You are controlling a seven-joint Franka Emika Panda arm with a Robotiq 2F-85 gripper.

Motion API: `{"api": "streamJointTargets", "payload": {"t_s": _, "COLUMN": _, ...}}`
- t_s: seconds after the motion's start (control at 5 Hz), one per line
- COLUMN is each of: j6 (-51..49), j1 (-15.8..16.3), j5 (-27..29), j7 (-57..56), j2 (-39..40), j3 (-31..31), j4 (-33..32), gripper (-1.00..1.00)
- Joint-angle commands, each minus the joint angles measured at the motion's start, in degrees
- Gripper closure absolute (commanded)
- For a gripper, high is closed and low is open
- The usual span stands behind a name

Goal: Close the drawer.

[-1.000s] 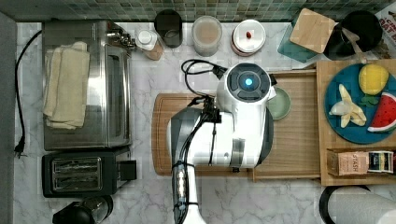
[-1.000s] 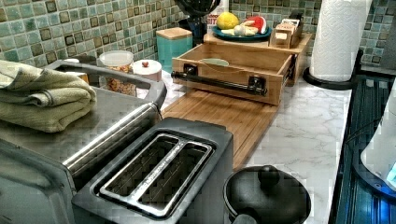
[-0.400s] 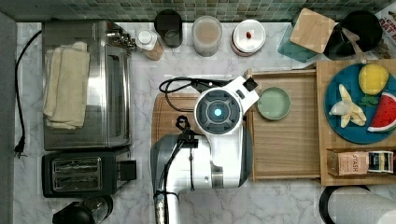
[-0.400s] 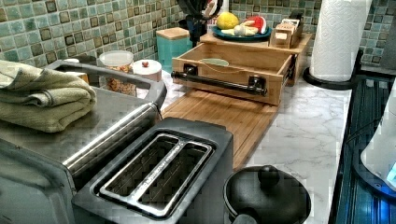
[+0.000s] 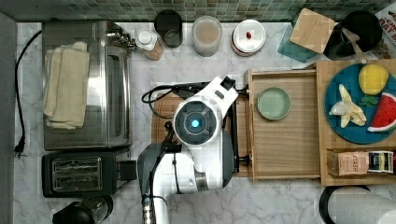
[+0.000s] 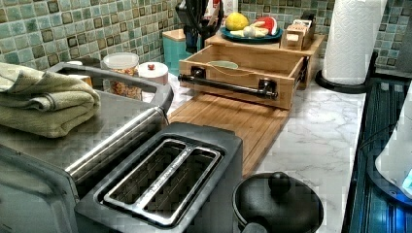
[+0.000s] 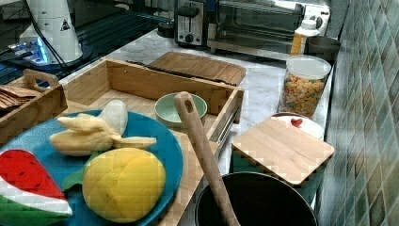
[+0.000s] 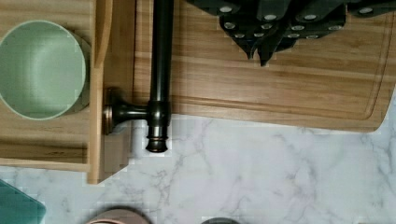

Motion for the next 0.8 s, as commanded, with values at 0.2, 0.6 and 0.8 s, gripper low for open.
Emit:
{"api": "streamJointTargets", "payload": {"t_s": 0.2, "j6": 3.57, "j1": 1.1, "j5": -9.39, "j7": 8.59, "j2": 2.42, "j3": 2.73, "j4": -8.73, "gripper": 1.0}}
{"api": "streamJointTargets", "payload": {"t_s": 0.6, "j6": 8.09, "j1": 0.12, "j5": -20.24, "j7": 15.97, "j2": 5.35, "j3": 2.71, "j4": -10.33, "gripper": 1.0}}
{"api": "streamJointTargets", "payload": {"t_s": 0.8, "j6": 10.25, "j1": 0.03, "j5": -23.83, "j7": 18.29, "j2": 7.11, "j3": 1.82, "j4": -9.68, "gripper": 1.0}}
